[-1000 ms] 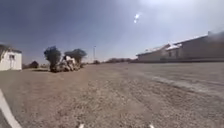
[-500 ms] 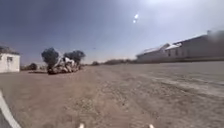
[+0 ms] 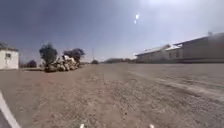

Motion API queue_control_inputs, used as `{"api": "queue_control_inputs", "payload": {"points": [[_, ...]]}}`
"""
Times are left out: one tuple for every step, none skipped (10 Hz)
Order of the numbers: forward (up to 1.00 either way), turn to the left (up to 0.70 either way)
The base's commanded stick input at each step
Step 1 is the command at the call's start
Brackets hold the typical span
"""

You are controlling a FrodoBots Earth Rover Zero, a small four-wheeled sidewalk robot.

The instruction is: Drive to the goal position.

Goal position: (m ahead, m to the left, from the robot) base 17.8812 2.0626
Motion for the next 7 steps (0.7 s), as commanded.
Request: {"api": "queue_control_inputs", "payload": {"points": [[0.70, 0.26], [0.70, 0.17], [0.70, 0.09], [0.70, 0.01], [0.70, 0.00], [0.70, 0.00], [0.70, 0.00]]}}
